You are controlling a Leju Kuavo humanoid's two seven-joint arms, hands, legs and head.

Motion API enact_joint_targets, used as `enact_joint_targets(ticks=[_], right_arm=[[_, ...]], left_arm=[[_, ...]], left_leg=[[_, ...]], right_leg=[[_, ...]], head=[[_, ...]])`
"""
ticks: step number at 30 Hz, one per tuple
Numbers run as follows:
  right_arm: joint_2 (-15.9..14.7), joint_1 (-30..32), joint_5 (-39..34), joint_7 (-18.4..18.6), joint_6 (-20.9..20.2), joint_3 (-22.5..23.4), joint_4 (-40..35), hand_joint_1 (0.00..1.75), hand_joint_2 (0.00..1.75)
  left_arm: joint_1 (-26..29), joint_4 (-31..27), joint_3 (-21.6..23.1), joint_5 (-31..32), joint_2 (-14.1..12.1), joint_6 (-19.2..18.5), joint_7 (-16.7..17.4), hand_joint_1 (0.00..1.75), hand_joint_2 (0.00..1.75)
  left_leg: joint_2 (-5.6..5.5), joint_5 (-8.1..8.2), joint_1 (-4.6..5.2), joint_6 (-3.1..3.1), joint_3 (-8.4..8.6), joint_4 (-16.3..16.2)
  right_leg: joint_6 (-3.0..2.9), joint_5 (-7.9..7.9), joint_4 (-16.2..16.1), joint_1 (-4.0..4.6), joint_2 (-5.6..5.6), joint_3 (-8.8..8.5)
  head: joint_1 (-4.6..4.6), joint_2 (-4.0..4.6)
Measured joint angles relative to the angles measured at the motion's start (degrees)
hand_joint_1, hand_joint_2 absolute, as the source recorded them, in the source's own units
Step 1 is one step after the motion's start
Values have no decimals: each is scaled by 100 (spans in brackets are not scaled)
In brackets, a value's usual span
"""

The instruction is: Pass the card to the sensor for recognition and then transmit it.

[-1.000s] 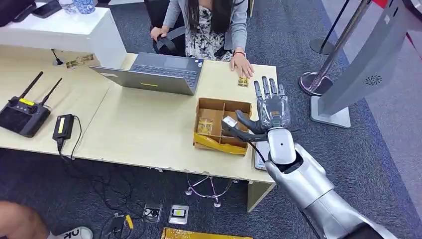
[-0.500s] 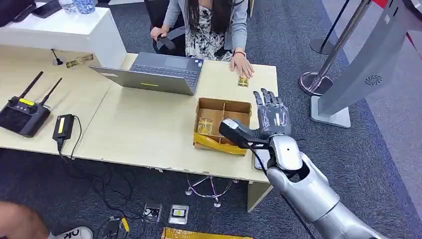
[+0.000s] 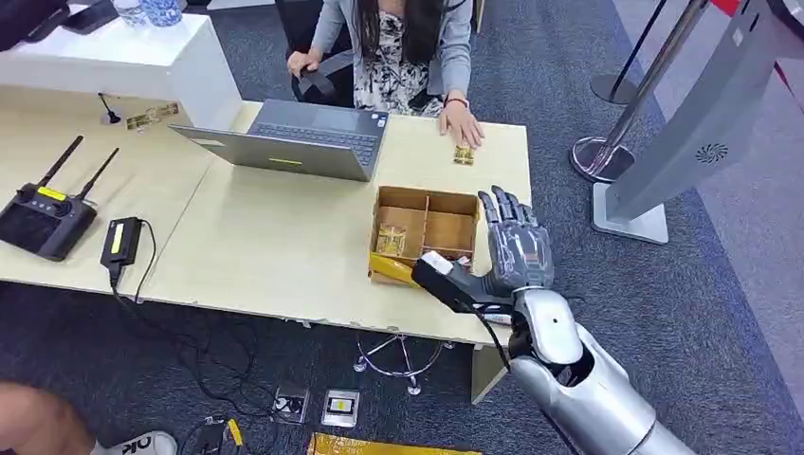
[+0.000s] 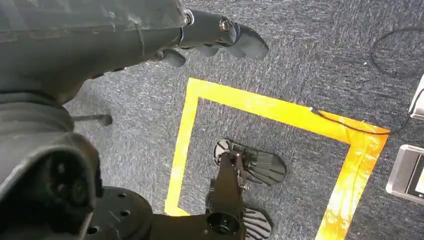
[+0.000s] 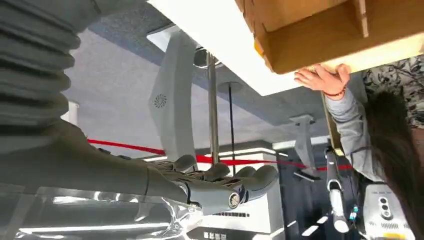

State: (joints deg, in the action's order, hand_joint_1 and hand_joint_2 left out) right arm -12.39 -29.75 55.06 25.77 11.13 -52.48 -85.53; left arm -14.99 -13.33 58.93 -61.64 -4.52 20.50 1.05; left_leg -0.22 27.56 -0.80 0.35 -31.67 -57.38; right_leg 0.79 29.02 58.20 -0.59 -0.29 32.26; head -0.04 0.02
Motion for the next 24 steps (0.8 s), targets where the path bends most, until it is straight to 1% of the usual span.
enact_joint_targets(ticks=[5, 13, 20, 24], right_arm=[[142, 106, 116, -33, 218, -61, 116, 0, 175], [444, 144, 164, -109, 559, -170, 573, 0, 175], [761, 143, 164, -262, 612, -232, 1106, 0, 175], [935, 128, 170, -282, 614, -264, 1346, 0, 175]], left_arm=[[-2, 0, -2, 0, 7, 24, 0, 0, 0], [-6, 0, -2, 39, 11, 28, 9, 0, 0], [-16, 0, -2, 50, 24, 15, 22, 0, 0], [-24, -2, -2, 81, 31, 7, 22, 0, 0]], left_leg=[[0, 0, 0, 0, -1, 0], [0, 0, 0, 0, -1, 1], [0, 0, 0, 0, -1, 1], [0, 0, -1, 0, -1, 1]], right_leg=[[-1, 1, 0, 0, -1, 1], [-1, 1, 0, 0, 0, 0], [-1, 1, 0, 1, 0, 2], [-1, 1, 0, 1, 0, 1]], head=[[0, 0], [0, 0], [0, 0], [0, 0]])
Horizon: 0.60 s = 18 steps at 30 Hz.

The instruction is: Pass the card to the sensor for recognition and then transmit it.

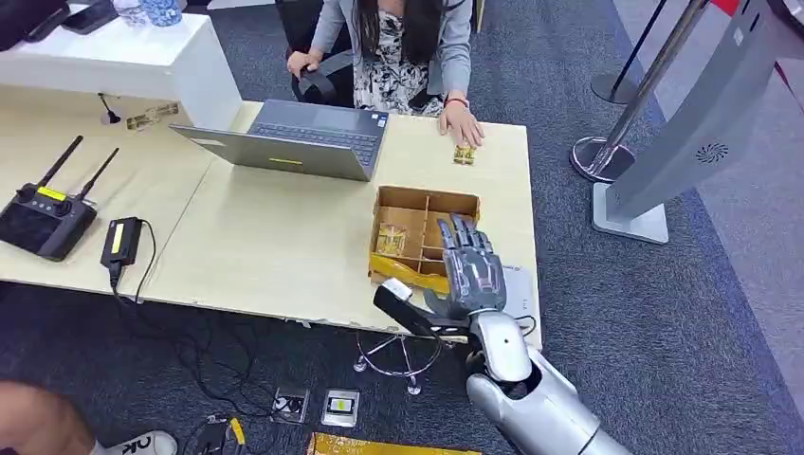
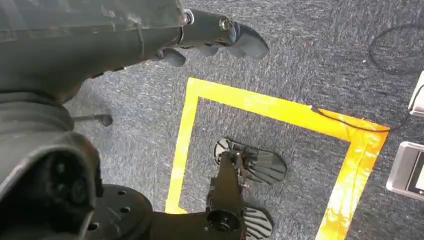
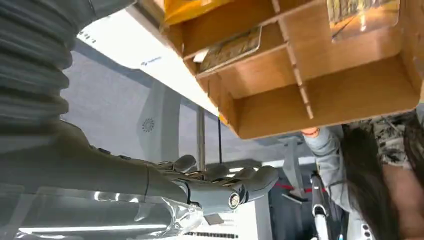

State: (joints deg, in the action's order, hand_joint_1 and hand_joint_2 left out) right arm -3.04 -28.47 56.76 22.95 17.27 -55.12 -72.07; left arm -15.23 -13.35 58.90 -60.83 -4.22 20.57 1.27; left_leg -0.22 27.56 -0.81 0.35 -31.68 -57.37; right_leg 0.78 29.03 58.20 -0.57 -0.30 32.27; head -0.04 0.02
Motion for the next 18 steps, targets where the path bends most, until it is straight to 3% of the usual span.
enact_joint_targets(ticks=[18], right_arm=[[551, -241, -140, -350, 369, -26, 1207, 0, 175]], left_arm=[[-89, 2, 2, 116, 22, -11, 120, 0, 0]], left_leg=[[0, 0, 0, 0, 1, 0]], right_leg=[[0, 0, 0, 0, 1, 1]], head=[[2, 0]])
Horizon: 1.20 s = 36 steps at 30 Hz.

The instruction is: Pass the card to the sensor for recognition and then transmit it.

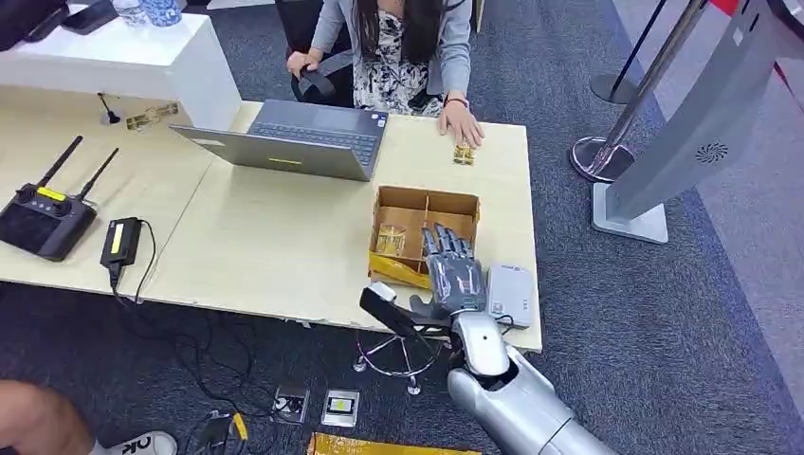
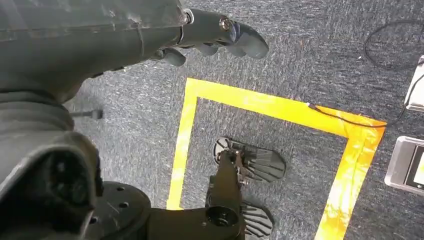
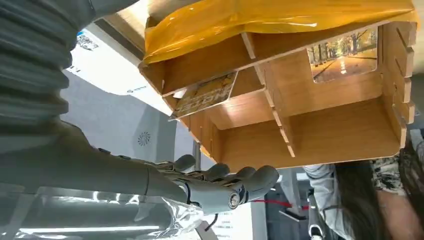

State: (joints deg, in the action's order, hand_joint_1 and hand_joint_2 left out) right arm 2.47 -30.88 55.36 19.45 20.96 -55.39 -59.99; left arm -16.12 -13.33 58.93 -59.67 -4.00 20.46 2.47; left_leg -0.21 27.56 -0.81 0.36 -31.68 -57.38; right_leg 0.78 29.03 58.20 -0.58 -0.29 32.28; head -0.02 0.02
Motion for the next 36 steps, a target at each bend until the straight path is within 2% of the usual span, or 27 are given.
enact_joint_targets(ticks=[13, 36], right_arm=[[48, -421, 234, 212, -105, 35, 369, 0, 175], [-147, -548, 470, 369, -129, 230, 634, 0, 175]], left_arm=[[-31, 0, 0, 92, 26, -63, 68, 0, 0], [-58, 0, 0, 109, 37, -42, 107, 0, 0]], left_leg=[[0, 0, 0, 0, 1, -1], [0, 0, 0, 0, 2, -1]], right_leg=[[0, 0, 0, 0, 1, 0], [0, 0, 0, 0, 2, 1]], head=[[-2, 0], [-2, 0]])
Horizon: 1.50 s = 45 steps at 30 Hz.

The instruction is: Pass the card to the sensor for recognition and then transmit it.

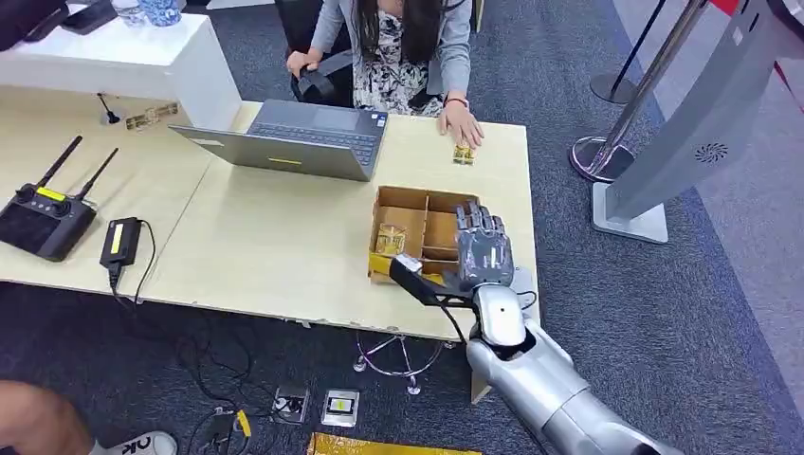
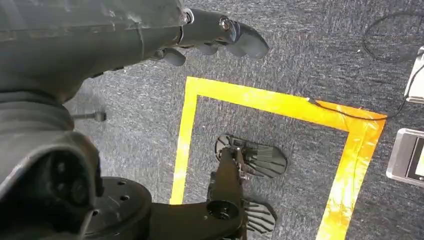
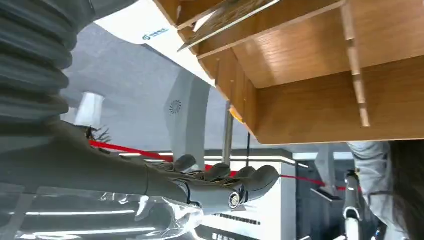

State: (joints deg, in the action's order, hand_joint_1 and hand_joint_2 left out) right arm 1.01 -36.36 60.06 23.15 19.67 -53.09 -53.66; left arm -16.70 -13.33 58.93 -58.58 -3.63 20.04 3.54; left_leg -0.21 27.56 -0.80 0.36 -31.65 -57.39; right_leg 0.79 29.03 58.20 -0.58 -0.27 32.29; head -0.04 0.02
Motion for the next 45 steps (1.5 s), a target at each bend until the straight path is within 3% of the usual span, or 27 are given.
enact_joint_targets(ticks=[21, 45], right_arm=[[-74, 30, 297, 31, -173, 4, 0, 0, 175], [66, 106, 315, -258, -413, -2, 135, 0, 175]], left_arm=[[-6, 0, 2, 15, 28, 48, 7, 0, 0], [-20, 0, 7, 2, 28, 46, 7, 0, 0]], left_leg=[[0, 0, 0, 0, -1, 0], [0, 0, 0, 0, -1, 0]], right_leg=[[0, 0, 0, 0, 0, 0], [0, 0, 0, 0, -1, 0]], head=[[0, 0], [0, 0]])
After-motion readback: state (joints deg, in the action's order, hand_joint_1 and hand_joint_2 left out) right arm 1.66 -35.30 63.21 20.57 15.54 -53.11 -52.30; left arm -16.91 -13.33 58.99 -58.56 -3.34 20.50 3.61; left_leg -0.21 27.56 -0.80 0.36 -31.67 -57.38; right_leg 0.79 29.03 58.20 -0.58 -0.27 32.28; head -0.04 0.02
